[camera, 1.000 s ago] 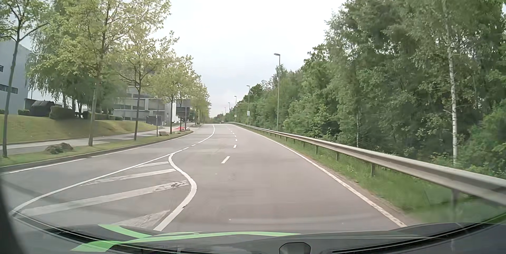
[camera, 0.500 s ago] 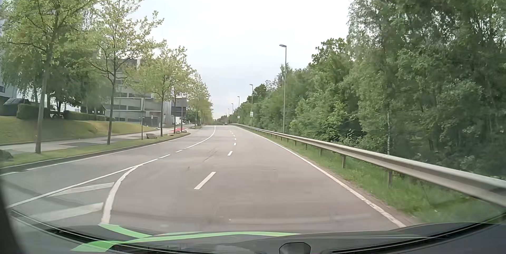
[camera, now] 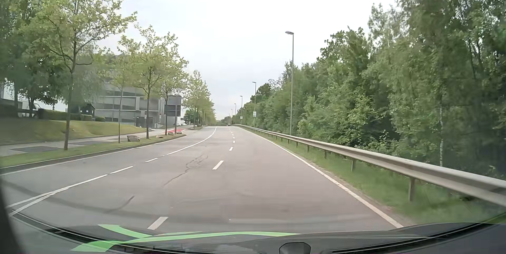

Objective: Follow the waypoints while adhering to traffic rules and regulations

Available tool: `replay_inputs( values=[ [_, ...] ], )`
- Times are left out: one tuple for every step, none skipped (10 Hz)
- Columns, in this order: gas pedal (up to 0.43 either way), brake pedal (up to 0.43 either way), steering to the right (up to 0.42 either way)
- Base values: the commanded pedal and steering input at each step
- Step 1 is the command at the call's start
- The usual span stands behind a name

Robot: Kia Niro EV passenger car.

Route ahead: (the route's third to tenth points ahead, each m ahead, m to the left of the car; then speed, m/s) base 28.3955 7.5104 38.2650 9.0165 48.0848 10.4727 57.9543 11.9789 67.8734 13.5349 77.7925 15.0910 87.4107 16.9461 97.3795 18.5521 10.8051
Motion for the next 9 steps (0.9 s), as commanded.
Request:
replay_inputs(
  values=[
    [0.118,0.000,-0.014],
    [0.110,0.000,-0.018],
    [0.087,0.000,-0.018],
    [0.087,0.000,-0.018],
    [0.087,0.000,-0.018],
    [0.087,0.000,-0.018],
    [0.087,0.000,-0.018],
    [0.087,0.000,-0.018],
    [0.087,0.000,-0.018]
  ],
)
